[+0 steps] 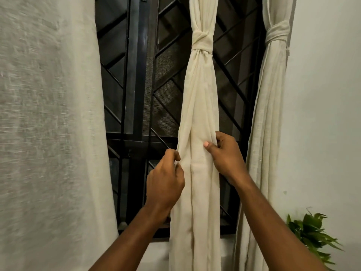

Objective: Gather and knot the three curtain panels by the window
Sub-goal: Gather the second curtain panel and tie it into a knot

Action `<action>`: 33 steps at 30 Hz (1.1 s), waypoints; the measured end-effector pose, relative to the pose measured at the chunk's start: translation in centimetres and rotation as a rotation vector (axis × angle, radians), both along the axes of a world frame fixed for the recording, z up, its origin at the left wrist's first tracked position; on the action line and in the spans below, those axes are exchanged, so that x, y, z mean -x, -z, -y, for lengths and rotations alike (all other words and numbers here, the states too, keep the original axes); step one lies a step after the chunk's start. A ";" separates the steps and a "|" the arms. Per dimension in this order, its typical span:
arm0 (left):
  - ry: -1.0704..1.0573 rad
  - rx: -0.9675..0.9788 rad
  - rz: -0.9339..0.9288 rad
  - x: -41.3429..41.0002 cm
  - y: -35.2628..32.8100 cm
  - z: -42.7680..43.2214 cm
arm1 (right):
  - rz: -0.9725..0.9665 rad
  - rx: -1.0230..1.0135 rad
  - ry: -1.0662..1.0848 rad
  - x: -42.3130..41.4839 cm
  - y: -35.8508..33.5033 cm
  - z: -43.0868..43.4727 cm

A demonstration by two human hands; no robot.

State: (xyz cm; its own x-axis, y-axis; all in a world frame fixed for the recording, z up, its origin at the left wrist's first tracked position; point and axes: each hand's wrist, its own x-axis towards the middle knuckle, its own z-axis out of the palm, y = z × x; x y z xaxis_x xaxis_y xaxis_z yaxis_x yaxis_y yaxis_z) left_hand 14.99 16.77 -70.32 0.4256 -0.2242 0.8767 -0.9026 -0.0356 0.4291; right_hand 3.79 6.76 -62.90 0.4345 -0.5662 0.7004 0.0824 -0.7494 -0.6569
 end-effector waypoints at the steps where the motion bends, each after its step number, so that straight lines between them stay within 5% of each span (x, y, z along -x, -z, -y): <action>1: -0.004 0.015 -0.012 -0.3 0.0 -0.1 | 0.010 0.002 0.009 0.3 0.0 0.3; 12: 0.113 0.047 -0.004 1.0 -0.5 0.2 | 0.031 -0.022 0.010 0.6 0.6 0.8; 16: 0.002 0.003 0.113 2.6 -0.2 1.4 | -0.003 -0.016 0.004 0.6 0.7 0.8; 21: -0.079 -0.114 -0.104 2.8 -0.2 2.0 | -0.037 -0.025 0.000 0.7 1.1 0.7; 29: -0.163 -0.094 -0.043 1.3 0.1 2.2 | -0.086 -0.048 -0.029 0.5 1.5 1.7; 33: -0.224 0.009 -0.185 -1.7 -0.2 0.9 | -0.015 0.015 0.250 1.3 1.2 3.8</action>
